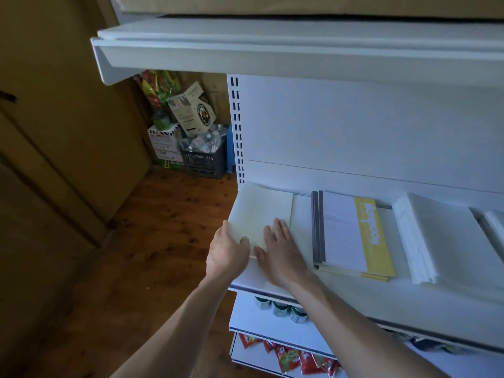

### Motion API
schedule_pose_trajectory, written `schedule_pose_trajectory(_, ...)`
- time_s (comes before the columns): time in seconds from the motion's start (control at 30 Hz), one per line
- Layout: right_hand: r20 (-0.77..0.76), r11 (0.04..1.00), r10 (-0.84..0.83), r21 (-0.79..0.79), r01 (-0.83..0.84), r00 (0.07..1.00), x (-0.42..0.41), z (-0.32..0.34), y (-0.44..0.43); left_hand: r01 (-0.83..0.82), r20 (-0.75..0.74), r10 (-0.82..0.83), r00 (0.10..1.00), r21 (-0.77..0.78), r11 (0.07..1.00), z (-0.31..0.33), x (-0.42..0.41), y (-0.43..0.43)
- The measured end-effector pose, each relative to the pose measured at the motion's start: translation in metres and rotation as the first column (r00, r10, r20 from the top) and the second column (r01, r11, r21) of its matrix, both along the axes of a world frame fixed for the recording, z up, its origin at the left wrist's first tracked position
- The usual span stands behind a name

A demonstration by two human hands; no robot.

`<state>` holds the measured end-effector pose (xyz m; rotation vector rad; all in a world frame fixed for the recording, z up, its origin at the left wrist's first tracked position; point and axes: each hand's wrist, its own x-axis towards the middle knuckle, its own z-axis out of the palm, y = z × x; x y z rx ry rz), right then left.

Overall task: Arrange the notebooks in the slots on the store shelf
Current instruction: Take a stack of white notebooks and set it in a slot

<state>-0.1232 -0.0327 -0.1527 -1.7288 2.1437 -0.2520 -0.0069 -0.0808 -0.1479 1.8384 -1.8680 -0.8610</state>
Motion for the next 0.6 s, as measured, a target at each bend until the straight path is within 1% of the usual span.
schedule_pose_trajectory(0.13, 0.021, 1.000, -0.001, 0.005, 0.000, 1.000, 0.001, 0.001, 0.004, -0.027, -0.046, 0.025, 0.999, -0.038, 0.999, 0.004, 0.006, -0.001)
schedule_pose_trajectory(0.23, 0.014, 1.000, 0.011, 0.009, -0.011, 1.000, 0.001, 0.004, 0.005, -0.038, -0.168, 0.024, 0.985, -0.080, 0.996, 0.010, 0.005, -0.001)
schedule_pose_trajectory(0.3, 0.019, 1.000, 0.016, -0.004, -0.016, 1.000, 0.001, 0.005, 0.005, -0.047, -0.275, 0.045, 0.961, 0.000, 0.999, 0.016, 0.001, -0.006)
schedule_pose_trajectory(0.37, 0.027, 1.000, 0.014, -0.003, -0.014, 1.000, 0.001, 0.005, 0.005, -0.068, -0.351, 0.125, 0.928, 0.171, 0.983, 0.025, -0.002, -0.013)
schedule_pose_trajectory(0.43, 0.051, 1.000, 0.007, 0.006, -0.007, 0.999, 0.001, 0.006, 0.006, -0.085, -0.440, 0.233, 0.867, 0.330, 0.940, 0.029, 0.001, -0.018)
schedule_pose_trajectory(0.47, 0.088, 1.000, 0.001, -0.008, 0.000, 0.996, 0.001, 0.008, 0.006, -0.090, -0.480, 0.278, 0.832, 0.377, 0.922, 0.030, 0.006, -0.018)
schedule_pose_trajectory(0.53, 0.236, 0.995, -0.049, -0.068, 0.067, 0.970, 0.003, 0.014, 0.007, -0.083, -0.583, 0.333, 0.741, 0.413, 0.907, 0.030, 0.014, -0.014)
schedule_pose_trajectory(0.6, 0.415, 0.968, -0.149, -0.123, 0.218, 0.898, 0.002, 0.022, 0.007, -0.046, -0.683, 0.321, 0.656, 0.387, 0.921, 0.029, 0.020, -0.006)
